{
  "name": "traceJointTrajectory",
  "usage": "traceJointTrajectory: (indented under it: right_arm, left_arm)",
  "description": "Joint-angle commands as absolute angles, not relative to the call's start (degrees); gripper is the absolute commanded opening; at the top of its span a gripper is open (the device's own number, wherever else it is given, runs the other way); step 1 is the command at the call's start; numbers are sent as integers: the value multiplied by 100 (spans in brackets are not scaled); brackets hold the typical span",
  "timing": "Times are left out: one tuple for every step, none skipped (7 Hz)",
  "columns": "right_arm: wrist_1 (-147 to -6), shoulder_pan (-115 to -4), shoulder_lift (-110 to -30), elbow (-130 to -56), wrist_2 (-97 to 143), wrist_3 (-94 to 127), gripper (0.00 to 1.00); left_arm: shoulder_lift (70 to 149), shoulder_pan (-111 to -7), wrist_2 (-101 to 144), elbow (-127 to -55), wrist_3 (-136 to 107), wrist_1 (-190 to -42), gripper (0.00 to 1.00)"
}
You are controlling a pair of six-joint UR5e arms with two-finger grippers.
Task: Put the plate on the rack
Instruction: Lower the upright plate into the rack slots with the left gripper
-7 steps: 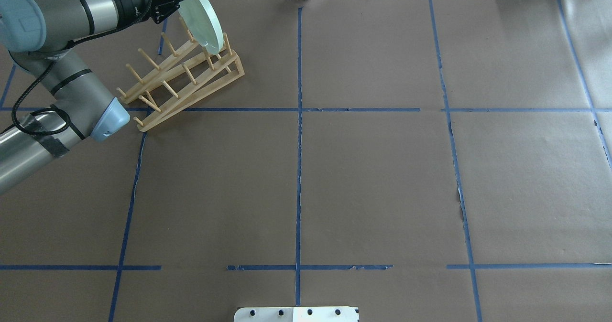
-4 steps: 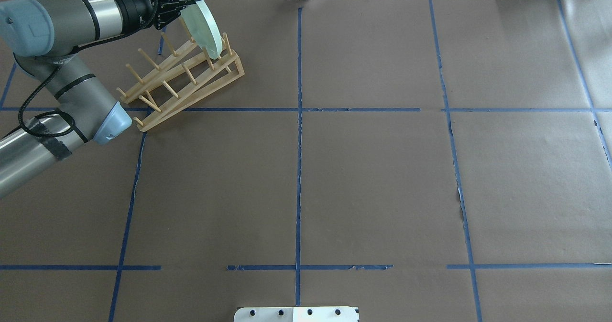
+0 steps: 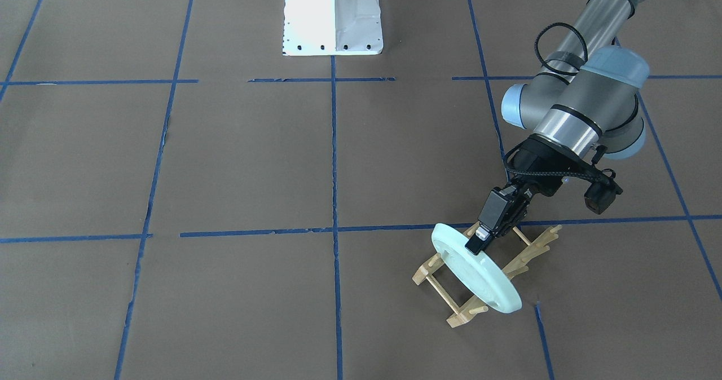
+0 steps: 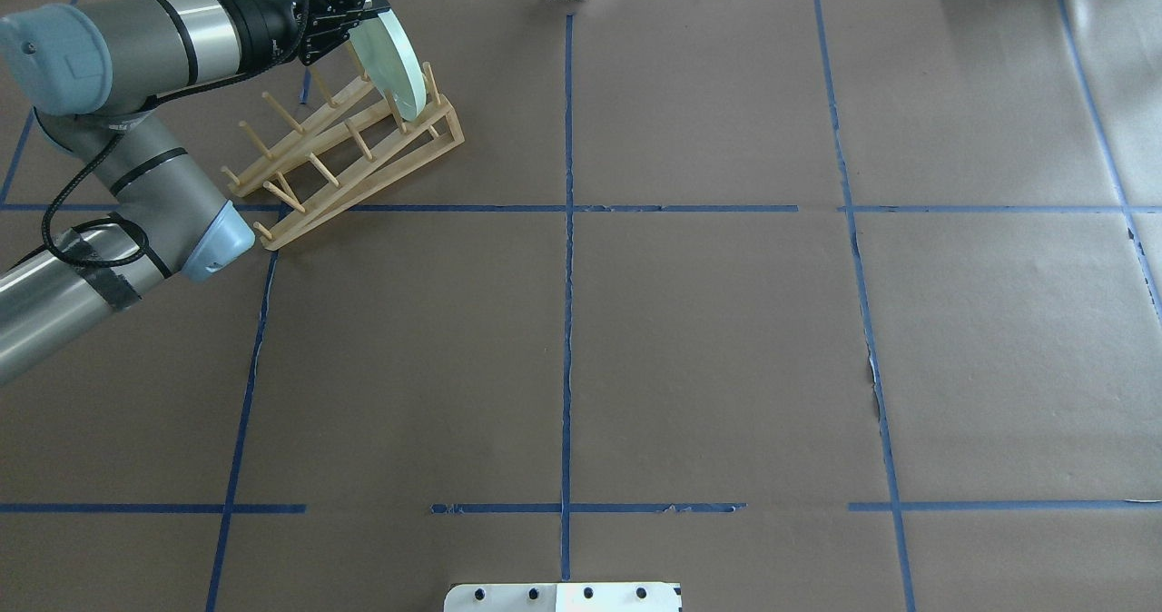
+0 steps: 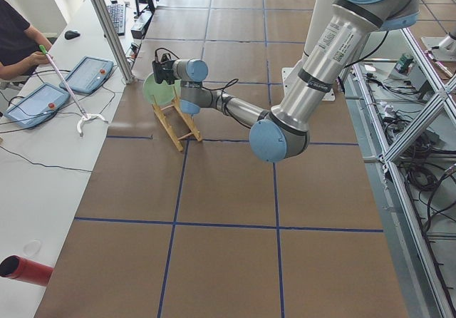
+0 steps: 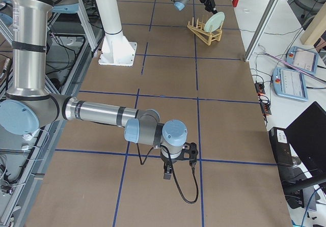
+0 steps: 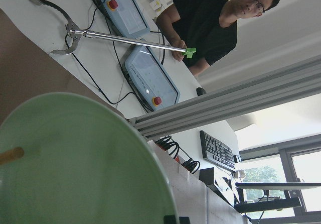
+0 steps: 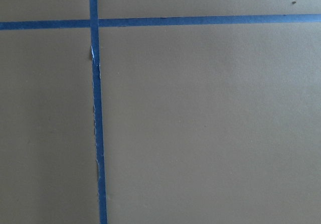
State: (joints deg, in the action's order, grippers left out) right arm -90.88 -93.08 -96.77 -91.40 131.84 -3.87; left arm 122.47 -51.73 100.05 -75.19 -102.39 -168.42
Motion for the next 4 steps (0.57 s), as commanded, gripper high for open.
traceJointTrajectory:
  right_arm:
    - [-9088,-9308,-9677,-9141,13184,-387,100]
    - [-9088,-9308,-9677,-9132,13184,-387,100]
    - [-9088,-9308,-9677,-9141,13184,-387,100]
    - [-9088,-9308,-9677,-9141,13184,-387,100]
  left_arm:
    - [12269,-5185,10002,-7550,-10222,-16787,100]
    - [12270,-5299,10063,-7654,-10213,-16648,100]
    - [12156,-5578,10673,-8151,-9882,-15611,100]
    - [12129,-6042,11758,-8626,-8783,-14200,100]
